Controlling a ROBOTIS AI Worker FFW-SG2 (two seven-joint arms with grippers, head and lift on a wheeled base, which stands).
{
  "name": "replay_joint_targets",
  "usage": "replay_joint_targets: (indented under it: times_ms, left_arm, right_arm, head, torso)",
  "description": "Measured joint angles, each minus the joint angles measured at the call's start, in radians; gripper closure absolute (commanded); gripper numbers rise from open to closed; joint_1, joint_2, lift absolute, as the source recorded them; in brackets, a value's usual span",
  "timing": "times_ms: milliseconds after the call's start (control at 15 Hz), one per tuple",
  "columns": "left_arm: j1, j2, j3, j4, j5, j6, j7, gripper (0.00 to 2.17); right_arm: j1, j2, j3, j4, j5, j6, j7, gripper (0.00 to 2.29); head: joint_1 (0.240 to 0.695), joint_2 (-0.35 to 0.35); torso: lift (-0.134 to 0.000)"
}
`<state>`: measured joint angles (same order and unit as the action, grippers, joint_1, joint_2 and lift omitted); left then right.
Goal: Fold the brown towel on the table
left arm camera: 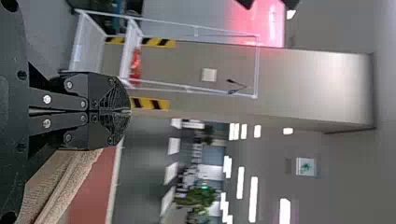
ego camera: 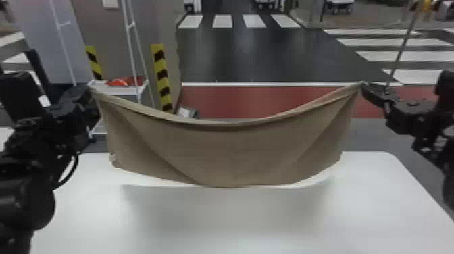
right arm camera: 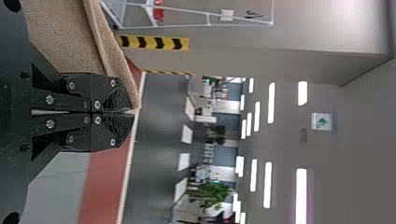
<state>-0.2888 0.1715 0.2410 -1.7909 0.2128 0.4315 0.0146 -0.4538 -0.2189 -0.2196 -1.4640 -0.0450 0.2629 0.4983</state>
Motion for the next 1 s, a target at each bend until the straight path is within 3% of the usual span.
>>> replay_joint_targets:
  times_ms: [133,267,333,400,467,600,733,867,1000]
  left_arm:
    - [-0.041,0.002,0.005,0.038,0.027,-0.066,-0.001,1.79]
    - [0.05,-0.001,0.024,-0.051,0.047,-0.044,0.001,1.79]
    - [0.139,-0.01,0.033,-0.129,0.048,-0.021,0.009,1.79]
    - [0.221,-0.021,0.035,-0.19,0.045,-0.008,0.019,1.79]
    - [0.313,-0.035,0.03,-0.248,0.04,-0.003,0.026,1.79]
    - [0.467,-0.078,0.027,-0.332,0.048,-0.025,0.028,1.79]
    - [0.585,-0.136,0.034,-0.399,0.073,-0.037,0.053,1.79]
    - [0.666,-0.157,0.039,-0.468,0.081,0.013,0.047,1.79]
    - [0.713,-0.16,0.051,-0.557,0.101,0.172,0.028,1.79]
  right_arm:
    - [-0.048,-0.01,-0.006,0.07,-0.021,-0.091,0.023,1.6]
    - [0.026,-0.039,-0.013,0.011,-0.053,-0.058,0.054,1.6]
    - [0.1,-0.059,-0.021,-0.045,-0.07,-0.039,0.072,1.6]
    - [0.167,-0.072,-0.035,-0.085,-0.079,-0.032,0.094,1.6]
    - [0.241,-0.08,-0.061,-0.118,-0.09,-0.034,0.128,1.6]
    - [0.369,-0.085,-0.122,-0.159,-0.118,-0.078,0.178,1.6]
    - [0.469,-0.086,-0.184,-0.174,-0.124,-0.108,0.265,1.6]
    - [0.552,-0.086,-0.239,-0.186,-0.115,-0.127,0.321,1.6]
    - [0.641,-0.079,-0.312,-0.2,-0.119,-0.175,0.379,1.6]
  head:
    - [0.345,0.048]
    - [0.358,0.047]
    - [0.384,0.046]
    - [0.464,0.038]
    - [0.508,0.029]
    - [0.588,0.001]
    - [0.677,-0.024]
    - [0.695,-0.043]
    - [0.695,-0.098]
  torso:
    - [-0.118]
    - [-0.118]
    - [-0.118]
    - [-0.118]
    - [-0.118]
    - [-0.118]
    - [-0.118]
    - [-0.118]
    - [-0.118]
